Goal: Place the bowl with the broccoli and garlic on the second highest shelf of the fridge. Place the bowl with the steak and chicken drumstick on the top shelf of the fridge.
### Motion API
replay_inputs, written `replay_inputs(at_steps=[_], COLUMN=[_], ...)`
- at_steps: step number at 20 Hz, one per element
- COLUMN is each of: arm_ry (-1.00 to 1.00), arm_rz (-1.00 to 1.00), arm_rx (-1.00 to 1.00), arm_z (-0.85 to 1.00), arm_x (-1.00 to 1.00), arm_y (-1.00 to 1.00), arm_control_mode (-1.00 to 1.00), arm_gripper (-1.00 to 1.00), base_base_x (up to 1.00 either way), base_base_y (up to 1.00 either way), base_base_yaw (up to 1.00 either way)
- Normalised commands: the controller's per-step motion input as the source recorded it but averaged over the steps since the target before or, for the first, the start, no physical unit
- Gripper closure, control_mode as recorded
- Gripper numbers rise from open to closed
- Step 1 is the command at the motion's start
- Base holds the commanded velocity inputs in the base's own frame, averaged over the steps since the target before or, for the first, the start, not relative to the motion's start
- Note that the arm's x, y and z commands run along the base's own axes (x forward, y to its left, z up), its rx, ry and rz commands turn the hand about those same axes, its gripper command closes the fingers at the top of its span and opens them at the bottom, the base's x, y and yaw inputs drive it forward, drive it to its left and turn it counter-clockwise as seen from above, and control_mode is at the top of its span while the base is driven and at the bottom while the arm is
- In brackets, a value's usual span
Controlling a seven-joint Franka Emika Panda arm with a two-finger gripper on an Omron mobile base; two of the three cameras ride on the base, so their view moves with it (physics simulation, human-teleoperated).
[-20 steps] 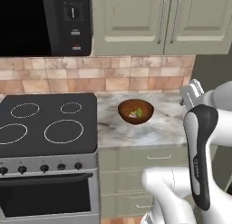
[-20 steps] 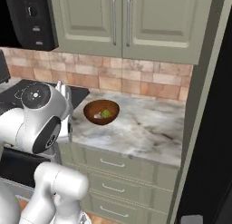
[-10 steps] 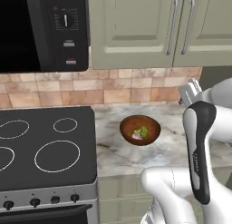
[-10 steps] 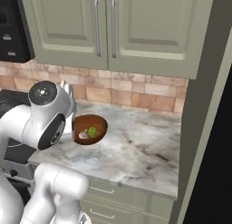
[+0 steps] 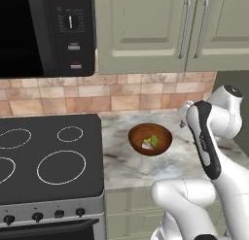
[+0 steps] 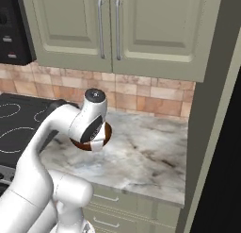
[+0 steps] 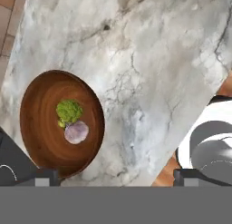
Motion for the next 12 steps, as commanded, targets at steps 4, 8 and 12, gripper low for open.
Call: replay_inputs(at_steps=[4,8,12], arm_ry=[0.1,0.0,0.0], arm_rz=[0.19,0.07,0.01], arm_rx=[0.0,-0.04,0.0], arm_z=[-0.68,-0.86,-0.54], arm_x=[0.47,0.84,0.7], arm_y=[-0.01,0.02,0.1], arm_control_mode=[-1.0,-1.0,-1.0], arm_gripper=[-1.0,-1.0,-1.0], base_base_x=[0.0,0.0,0.0], base_base_y=[0.0,0.0,0.0], base_base_yaw=[0.0,0.0,0.0])
